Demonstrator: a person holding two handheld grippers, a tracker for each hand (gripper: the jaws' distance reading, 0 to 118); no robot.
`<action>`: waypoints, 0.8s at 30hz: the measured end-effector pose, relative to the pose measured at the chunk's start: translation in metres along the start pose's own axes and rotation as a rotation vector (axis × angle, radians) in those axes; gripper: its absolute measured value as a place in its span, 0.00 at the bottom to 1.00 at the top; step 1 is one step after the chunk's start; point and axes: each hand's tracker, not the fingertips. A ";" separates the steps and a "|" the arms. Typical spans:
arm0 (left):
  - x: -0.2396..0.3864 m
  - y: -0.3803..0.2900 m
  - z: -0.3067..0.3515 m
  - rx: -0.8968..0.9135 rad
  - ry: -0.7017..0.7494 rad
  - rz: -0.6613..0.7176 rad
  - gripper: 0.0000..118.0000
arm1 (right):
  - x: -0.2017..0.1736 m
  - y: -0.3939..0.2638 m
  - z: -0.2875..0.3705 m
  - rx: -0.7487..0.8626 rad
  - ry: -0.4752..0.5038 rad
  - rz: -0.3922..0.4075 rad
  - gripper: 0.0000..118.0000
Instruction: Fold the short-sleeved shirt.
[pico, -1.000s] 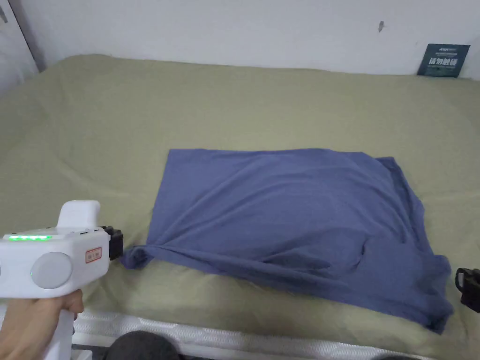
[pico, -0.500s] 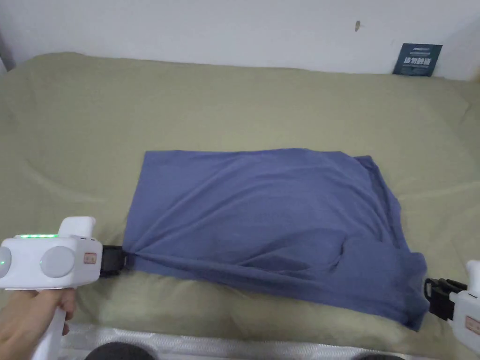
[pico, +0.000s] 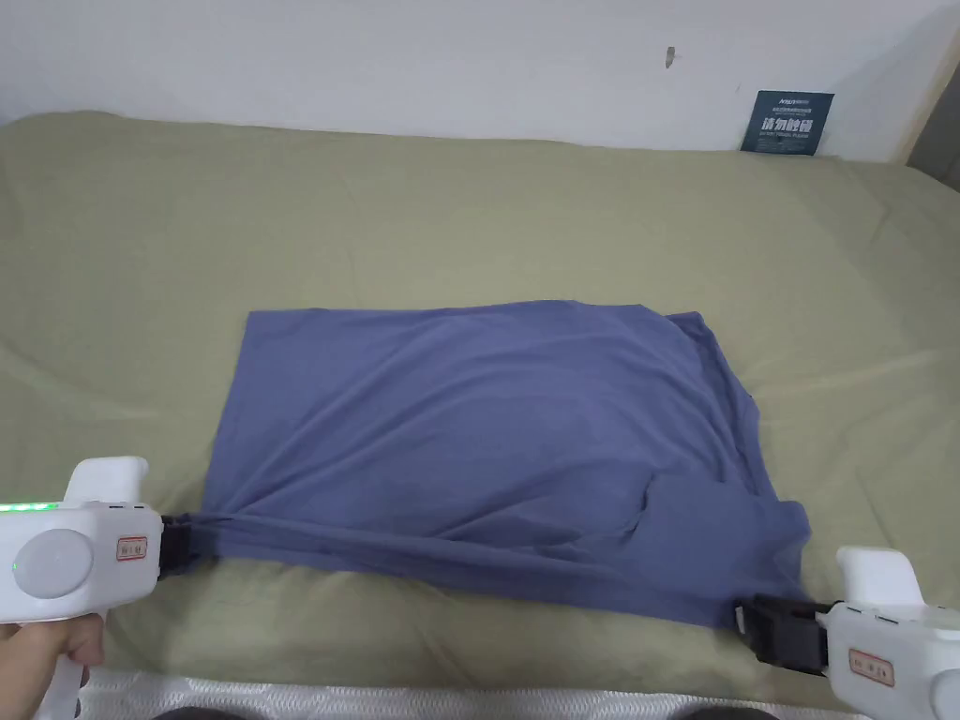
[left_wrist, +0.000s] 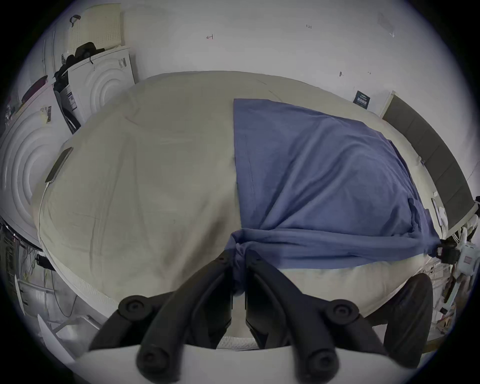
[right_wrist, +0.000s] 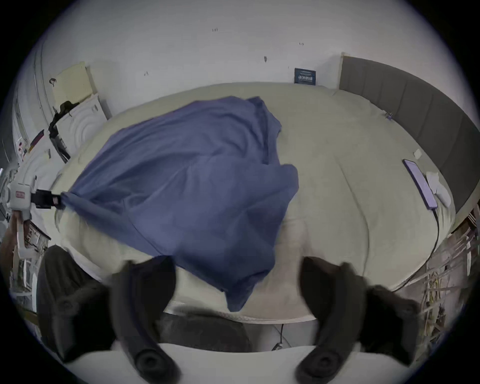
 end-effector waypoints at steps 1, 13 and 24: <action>0.000 0.000 0.000 0.002 0.000 0.000 0.07 | 0.001 -0.002 -0.004 -0.005 -0.003 0.003 0.14; 0.001 0.047 0.021 0.097 -0.021 -0.027 0.07 | -0.005 0.087 0.035 0.170 -0.022 0.042 0.04; 0.026 0.145 -0.056 0.043 0.031 -0.037 0.07 | 0.005 0.220 -0.079 0.106 -0.111 0.125 0.04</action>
